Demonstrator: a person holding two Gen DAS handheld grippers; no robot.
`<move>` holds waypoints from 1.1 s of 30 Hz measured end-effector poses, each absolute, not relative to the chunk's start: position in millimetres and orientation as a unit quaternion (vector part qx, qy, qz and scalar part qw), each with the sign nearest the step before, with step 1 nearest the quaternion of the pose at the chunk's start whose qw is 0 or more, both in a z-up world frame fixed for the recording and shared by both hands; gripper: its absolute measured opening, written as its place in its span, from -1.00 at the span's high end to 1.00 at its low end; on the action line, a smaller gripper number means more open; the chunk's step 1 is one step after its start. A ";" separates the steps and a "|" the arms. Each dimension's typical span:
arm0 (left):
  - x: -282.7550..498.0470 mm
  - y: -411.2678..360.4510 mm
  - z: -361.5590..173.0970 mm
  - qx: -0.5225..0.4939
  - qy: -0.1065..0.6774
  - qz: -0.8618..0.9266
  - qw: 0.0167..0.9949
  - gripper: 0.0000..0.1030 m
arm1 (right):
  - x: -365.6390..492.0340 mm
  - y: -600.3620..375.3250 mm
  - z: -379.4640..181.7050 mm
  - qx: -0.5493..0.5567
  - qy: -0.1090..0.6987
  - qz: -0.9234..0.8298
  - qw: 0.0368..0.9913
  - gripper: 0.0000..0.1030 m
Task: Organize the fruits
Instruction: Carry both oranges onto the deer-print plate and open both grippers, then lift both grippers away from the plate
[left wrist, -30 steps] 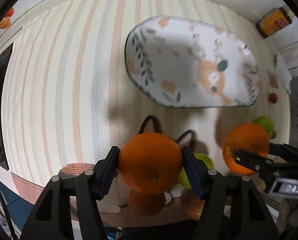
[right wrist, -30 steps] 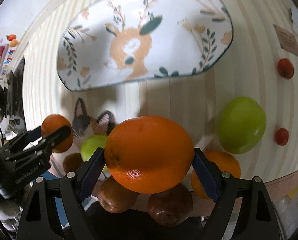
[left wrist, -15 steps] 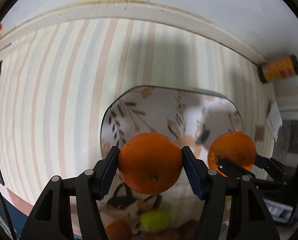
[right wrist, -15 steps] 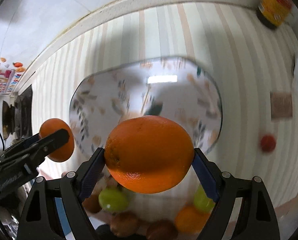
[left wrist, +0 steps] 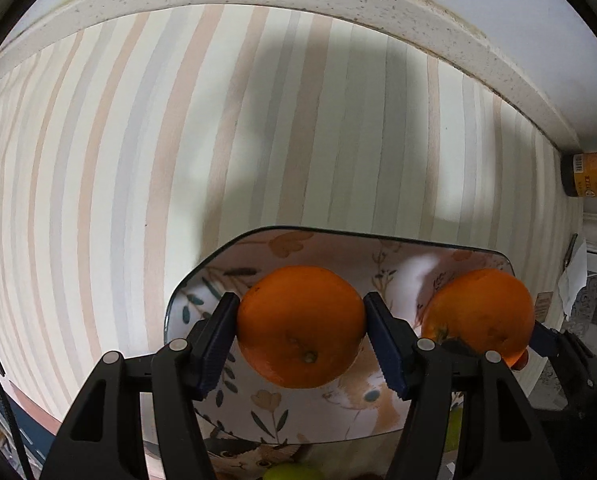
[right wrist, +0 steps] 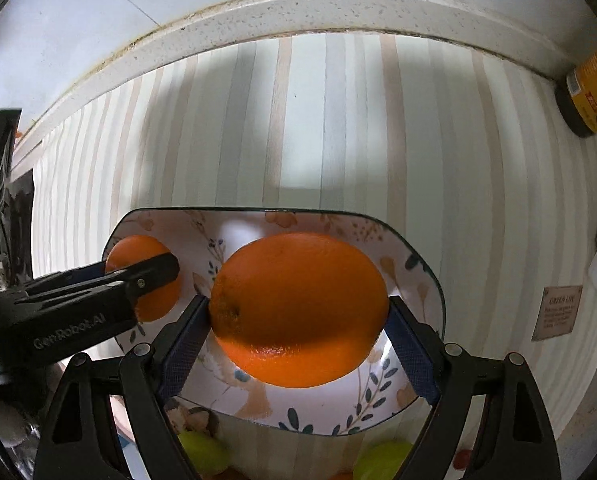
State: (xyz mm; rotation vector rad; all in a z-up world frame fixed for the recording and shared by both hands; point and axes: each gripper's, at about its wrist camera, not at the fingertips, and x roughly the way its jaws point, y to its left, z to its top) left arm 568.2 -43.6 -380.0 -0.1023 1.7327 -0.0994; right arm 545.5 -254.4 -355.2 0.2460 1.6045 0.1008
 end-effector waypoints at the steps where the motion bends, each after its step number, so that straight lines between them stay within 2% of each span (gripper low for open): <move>1: 567.8 -43.6 -380.8 -0.050 0.764 -0.043 0.642 -0.19 | 545.7 -253.1 -355.4 0.108 0.718 0.045 0.686 -0.73; 7: 565.8 -54.2 -375.9 -0.019 0.752 -0.036 0.658 -0.20 | 548.6 -249.9 -354.3 0.119 0.720 0.046 0.682 -0.75; 8: 565.2 -52.5 -375.8 -0.022 0.753 -0.035 0.657 -0.20 | 549.0 -248.7 -353.8 0.117 0.719 0.045 0.684 -0.85; 10: 563.4 -49.1 -374.8 -0.033 0.754 -0.040 0.654 -0.74 | 549.0 -246.4 -347.4 0.107 0.715 0.043 0.690 -0.91; 11: 562.1 -47.0 -371.6 -0.031 0.752 -0.040 0.658 -0.77 | 548.6 -246.9 -343.5 0.104 0.714 0.042 0.691 -0.91; 20: 529.9 -39.9 -319.6 0.007 0.707 -0.039 0.706 -0.77 | 527.4 -244.6 -304.8 0.066 0.688 0.008 0.723 -0.91; 33: 457.6 -32.4 -236.1 0.041 0.618 -0.032 0.785 -0.78 | 441.6 -227.4 -243.0 0.049 0.621 -0.029 0.782 -0.91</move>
